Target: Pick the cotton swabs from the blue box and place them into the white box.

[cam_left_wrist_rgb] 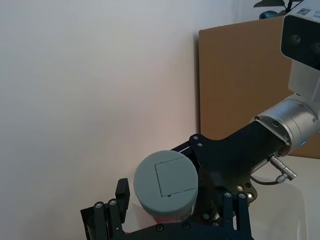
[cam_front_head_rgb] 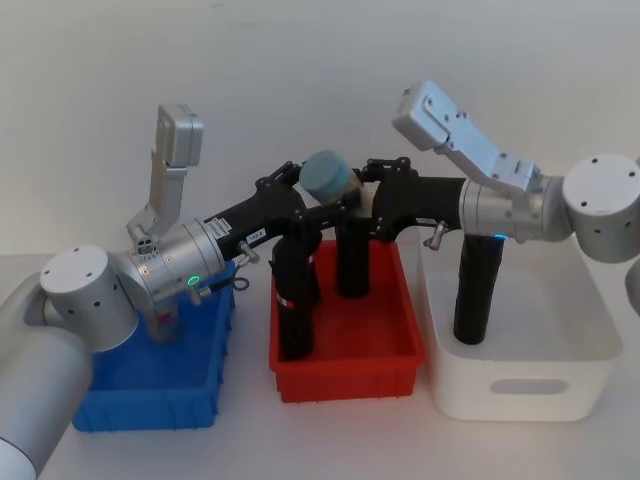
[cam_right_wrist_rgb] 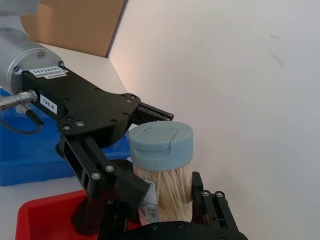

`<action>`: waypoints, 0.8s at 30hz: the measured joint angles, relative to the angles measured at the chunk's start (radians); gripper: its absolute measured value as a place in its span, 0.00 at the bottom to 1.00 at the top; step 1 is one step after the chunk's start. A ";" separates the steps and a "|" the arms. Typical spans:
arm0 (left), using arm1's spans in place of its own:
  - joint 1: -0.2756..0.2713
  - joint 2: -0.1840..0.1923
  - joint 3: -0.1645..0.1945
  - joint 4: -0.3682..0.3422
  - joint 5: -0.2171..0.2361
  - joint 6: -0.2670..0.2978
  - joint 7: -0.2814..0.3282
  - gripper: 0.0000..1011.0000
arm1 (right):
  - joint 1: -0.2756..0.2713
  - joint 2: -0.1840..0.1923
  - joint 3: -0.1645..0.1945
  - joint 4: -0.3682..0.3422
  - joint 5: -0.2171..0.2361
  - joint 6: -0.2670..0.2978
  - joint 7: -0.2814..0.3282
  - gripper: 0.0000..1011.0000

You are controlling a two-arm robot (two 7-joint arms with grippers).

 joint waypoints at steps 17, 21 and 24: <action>0.000 0.000 0.000 0.000 0.000 0.000 0.000 0.99 | -0.127 0.104 0.034 -0.182 0.023 0.079 -0.197 0.63; 0.000 0.000 0.000 0.000 0.000 0.000 0.000 0.99 | -0.161 0.130 0.043 -0.225 0.040 0.092 -0.258 0.63; 0.000 0.000 0.000 0.000 0.000 0.000 0.000 0.99 | -0.187 0.148 0.049 -0.253 0.060 0.099 -0.305 0.63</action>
